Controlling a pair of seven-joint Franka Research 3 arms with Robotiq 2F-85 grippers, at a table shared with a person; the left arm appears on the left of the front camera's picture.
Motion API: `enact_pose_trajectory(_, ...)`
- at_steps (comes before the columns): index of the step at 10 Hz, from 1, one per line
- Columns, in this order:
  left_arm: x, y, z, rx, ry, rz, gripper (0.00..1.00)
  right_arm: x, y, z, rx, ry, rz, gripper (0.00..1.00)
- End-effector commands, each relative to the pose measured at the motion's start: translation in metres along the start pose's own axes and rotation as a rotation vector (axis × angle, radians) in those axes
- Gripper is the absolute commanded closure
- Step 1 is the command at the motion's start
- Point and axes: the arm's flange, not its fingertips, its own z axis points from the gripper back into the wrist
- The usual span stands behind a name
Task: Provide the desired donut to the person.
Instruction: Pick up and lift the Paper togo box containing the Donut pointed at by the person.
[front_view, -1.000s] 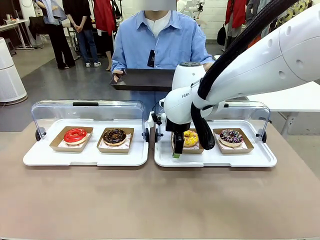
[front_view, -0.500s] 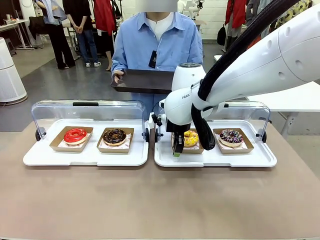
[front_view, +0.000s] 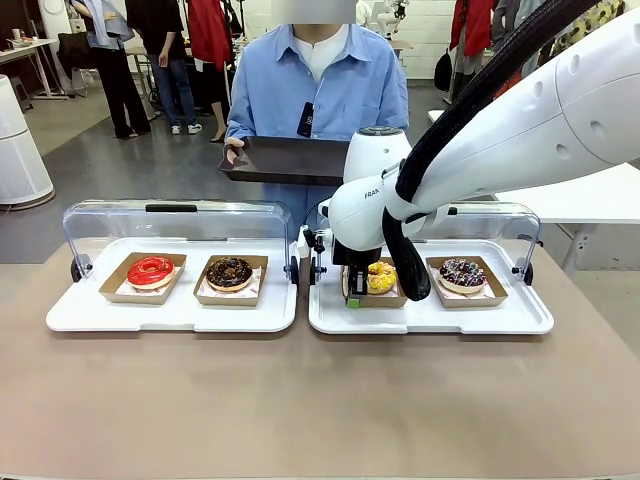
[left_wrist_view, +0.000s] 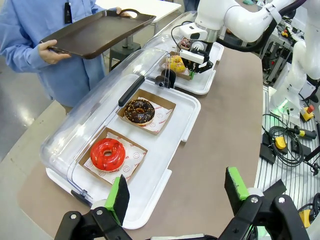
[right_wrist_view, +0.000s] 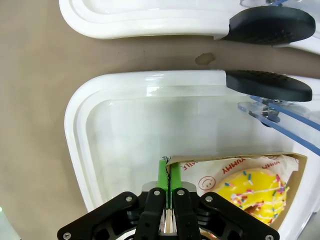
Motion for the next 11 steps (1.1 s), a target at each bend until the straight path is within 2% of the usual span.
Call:
enact_pose_trajectory(1,0.001,0.0,0.001,-0.004,-0.019,-0.006,0.0,-0.002,-0.001,-0.003,-0.001,0.029,0.024,1.0)
enact_pose_trajectory(3,0.001,0.0,0.001,-0.004,-0.019,-0.006,0.0,0.002,0.007,0.007,0.013,0.061,0.02,1.0)
enact_pose_trajectory(4,0.001,0.0,0.001,-0.004,-0.019,-0.006,0.0,0.008,0.015,0.021,0.064,0.061,0.01,1.0)
enact_pose_trajectory(8,0.001,0.0,0.001,-0.004,-0.019,-0.006,0.0,0.024,0.054,0.097,0.152,0.131,-0.09,1.0)
enact_pose_trajectory(11,0.001,0.0,0.001,-0.004,-0.019,-0.006,0.0,0.032,0.075,0.157,0.168,0.09,-0.122,1.0)
